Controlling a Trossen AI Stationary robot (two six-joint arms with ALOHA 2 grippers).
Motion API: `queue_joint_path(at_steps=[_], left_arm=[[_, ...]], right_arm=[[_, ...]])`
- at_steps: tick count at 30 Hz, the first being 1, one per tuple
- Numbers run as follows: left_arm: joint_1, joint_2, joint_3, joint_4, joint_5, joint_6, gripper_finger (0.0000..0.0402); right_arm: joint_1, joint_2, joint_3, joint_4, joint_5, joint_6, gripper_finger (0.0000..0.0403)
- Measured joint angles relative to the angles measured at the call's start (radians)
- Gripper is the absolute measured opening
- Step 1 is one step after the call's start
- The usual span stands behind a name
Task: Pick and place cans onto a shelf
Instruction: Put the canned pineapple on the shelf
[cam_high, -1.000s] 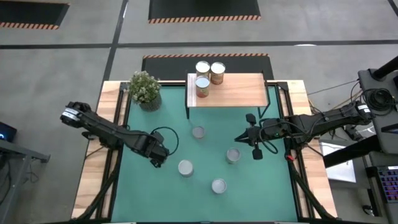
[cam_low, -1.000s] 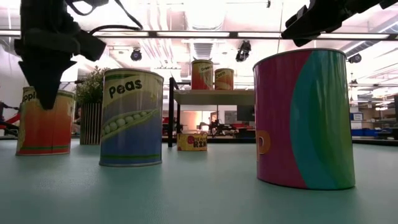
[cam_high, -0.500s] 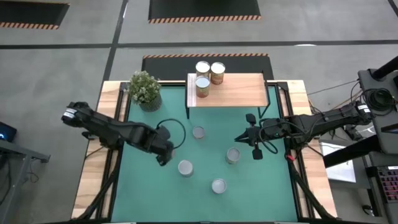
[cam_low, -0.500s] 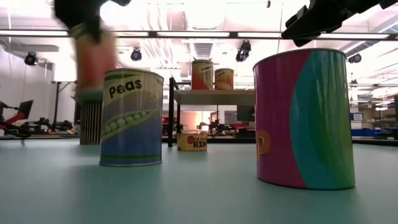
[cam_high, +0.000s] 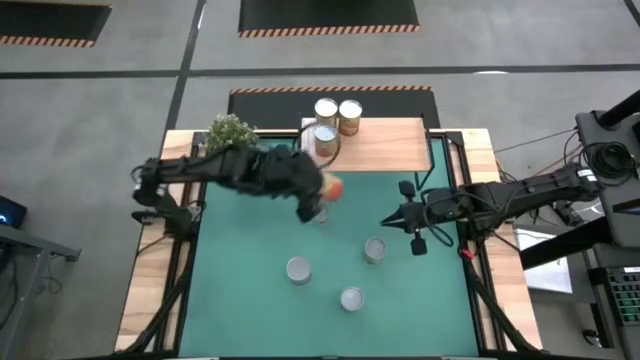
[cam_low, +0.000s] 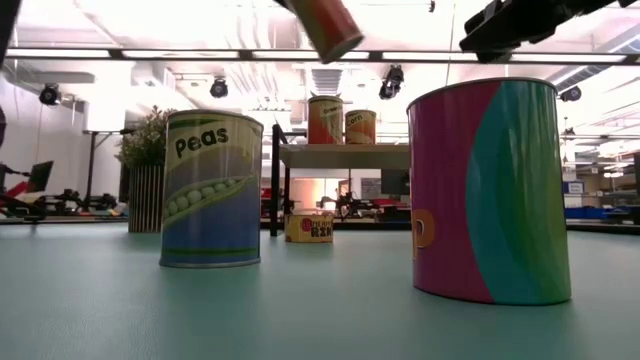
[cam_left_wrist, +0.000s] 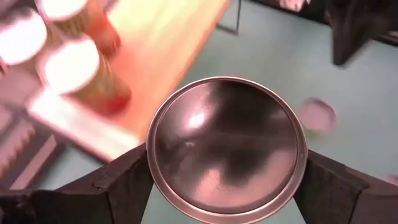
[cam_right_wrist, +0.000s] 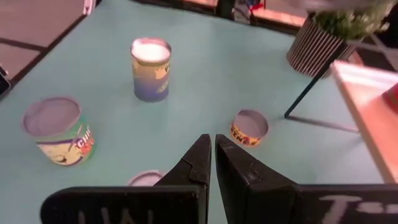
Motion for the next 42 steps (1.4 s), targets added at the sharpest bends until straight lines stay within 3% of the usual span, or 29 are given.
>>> queue_joint_path(at_steps=[8, 16, 22, 34, 42], left_arm=[[0.117, 0.198, 0.288, 0.010, 0.026, 0.228, 0.0303], [0.172, 0.232, 0.217, 0.174, 0.013, 0.302, 0.0303], [0.188, 0.278, 0.196, 0.279, -0.059, 0.334, 0.0303], [0.221, 0.393, 0.205, 0.269, -0.062, 0.334, 0.0304], [0.231, 0.401, 0.204, 0.283, -0.062, 0.334, 0.0331]], right_arm=[[0.005, -0.084, -0.026, 0.002, -0.034, -0.005, 0.0012], [0.008, -0.169, -0.072, 0.002, -0.034, 0.001, 0.0012], [0.008, -0.201, -0.092, 0.006, -0.035, 0.018, 0.0012], [0.008, -0.205, -0.095, 0.011, -0.034, 0.018, 0.0012], [0.008, -0.205, -0.095, 0.012, -0.033, 0.018, 0.0012]])
